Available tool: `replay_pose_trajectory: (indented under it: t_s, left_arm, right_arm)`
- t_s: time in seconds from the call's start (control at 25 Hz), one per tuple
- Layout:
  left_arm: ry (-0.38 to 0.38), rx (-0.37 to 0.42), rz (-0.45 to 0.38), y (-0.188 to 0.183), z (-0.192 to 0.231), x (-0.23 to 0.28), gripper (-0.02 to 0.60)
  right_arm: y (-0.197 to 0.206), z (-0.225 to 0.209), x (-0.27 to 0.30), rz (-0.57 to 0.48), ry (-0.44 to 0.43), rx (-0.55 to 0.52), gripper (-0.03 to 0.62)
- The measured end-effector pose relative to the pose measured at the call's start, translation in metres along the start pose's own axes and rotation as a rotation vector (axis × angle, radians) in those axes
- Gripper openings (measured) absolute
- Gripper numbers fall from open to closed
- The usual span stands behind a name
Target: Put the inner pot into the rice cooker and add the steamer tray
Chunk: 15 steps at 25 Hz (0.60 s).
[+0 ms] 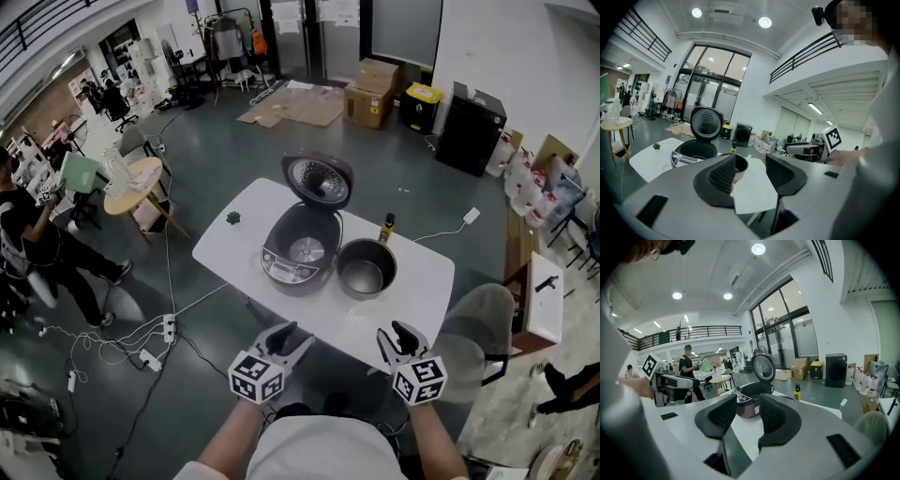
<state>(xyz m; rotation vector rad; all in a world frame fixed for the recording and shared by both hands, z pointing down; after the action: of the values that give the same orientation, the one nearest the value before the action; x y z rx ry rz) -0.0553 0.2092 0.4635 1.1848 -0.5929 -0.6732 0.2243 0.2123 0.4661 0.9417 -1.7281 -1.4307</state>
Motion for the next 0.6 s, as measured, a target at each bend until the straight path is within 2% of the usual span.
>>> replay_pose_trajectory:
  t_s: [0.36,0.6]
  left_arm:
    - [-0.019,-0.010,0.020,-0.004,0.025,0.027,0.218]
    - [-0.025,0.008,0.027,-0.008,0.059,0.045,0.216]
  right_arm:
    - [0.000,-0.022,0.032,0.031,-0.008,0.008,0.164]
    - [0.007,-0.030,0.066,0.050,0.016,0.018,0.164]
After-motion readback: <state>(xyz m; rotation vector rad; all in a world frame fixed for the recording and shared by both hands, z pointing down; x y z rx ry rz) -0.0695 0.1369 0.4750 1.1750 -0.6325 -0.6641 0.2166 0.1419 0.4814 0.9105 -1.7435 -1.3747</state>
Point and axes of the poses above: the fingertips, and each gripper's own axes: x forward along the fingers, z to its left, y out of its underside, the point moved 8 cm from there along -x, backward along the fingers, and after that the axes turned 14 degrees about -z, right-handed, at the moved point
